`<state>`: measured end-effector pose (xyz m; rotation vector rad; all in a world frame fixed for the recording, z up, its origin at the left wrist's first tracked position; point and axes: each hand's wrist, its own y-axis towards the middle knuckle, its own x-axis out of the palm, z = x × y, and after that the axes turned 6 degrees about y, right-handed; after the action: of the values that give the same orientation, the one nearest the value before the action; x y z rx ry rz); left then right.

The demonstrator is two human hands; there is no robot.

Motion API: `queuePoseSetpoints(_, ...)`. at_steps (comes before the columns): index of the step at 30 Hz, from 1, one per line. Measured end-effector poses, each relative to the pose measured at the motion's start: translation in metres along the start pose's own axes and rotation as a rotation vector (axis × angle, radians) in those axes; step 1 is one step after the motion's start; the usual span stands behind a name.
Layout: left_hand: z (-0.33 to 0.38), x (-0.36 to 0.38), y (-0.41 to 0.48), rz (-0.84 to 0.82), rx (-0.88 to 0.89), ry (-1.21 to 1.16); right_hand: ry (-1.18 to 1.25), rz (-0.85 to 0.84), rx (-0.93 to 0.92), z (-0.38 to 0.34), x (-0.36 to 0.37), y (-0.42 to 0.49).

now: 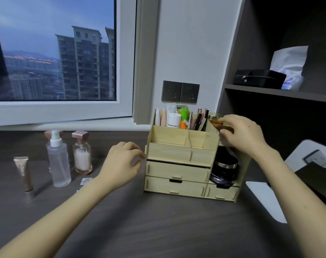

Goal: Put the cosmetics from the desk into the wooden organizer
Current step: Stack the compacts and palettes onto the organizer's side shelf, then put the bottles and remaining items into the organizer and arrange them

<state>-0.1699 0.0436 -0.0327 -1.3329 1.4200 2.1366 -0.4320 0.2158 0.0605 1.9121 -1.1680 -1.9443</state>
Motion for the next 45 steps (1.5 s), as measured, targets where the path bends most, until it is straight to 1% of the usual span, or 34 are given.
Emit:
queuePoseSetpoints(1, -0.004, -0.002, -0.002, -0.002, -0.01, 0.006, 0.02, 0.047, -0.031, -0.011, 0.0, -0.001)
queuePoseSetpoints(3, -0.013, -0.006, -0.007, -0.005, -0.04, 0.014, 0.12, 0.072, -0.124, -0.04, 0.002, -0.007)
queuePoseSetpoints(6, -0.028, -0.014, -0.015, -0.022, -0.098, 0.013, 0.342, -0.019, -0.269, -0.095, 0.018, -0.02)
queuePoseSetpoints(8, -0.041, -0.021, -0.022, -0.008, -0.135, -0.003, 0.501, -0.119, -0.29, -0.131, 0.036, -0.031)
queuePoseSetpoints(11, -0.064, -0.034, -0.03, 0.035, -0.247, -0.049, 0.648, -0.271, -0.238, -0.173, 0.075, -0.037)
queuePoseSetpoints(15, -0.092, -0.05, -0.038, 0.14, -0.446, -0.1, 0.808, -0.402, -0.087, -0.219, 0.123, -0.028)
queuePoseSetpoints(19, -0.114, -0.056, -0.038, 0.233, -0.616, -0.168, 0.813, -0.516, -0.001, -0.262, 0.17, 0.0)
queuePoseSetpoints(23, -0.131, -0.058, -0.03, 0.261, -0.65, -0.148, 0.783, -0.611, 0.055, -0.295, 0.212, 0.023)
queuePoseSetpoints(26, -0.142, -0.058, -0.023, 0.216, -0.663, -0.146, 0.786, -0.651, 0.086, -0.31, 0.234, 0.03)
queuePoseSetpoints(31, -0.161, -0.045, -0.011, 0.087, -0.69, -0.127, 0.787, -0.603, 0.111, -0.32, 0.259, 0.035)
queuePoseSetpoints(38, -0.172, -0.026, -0.006, 0.028, -0.798, -0.145, 0.793, -0.467, 0.107, -0.314, 0.258, 0.03)
queuePoseSetpoints(41, -0.174, -0.019, -0.004, 0.004, -0.825, -0.168, 0.831, -0.356, 0.147, -0.305, 0.239, 0.022)
queuePoseSetpoints(45, -0.17, -0.019, 0.001, -0.005, -0.799, -0.165, 0.87, -0.166, 0.116, -0.281, 0.174, 0.02)
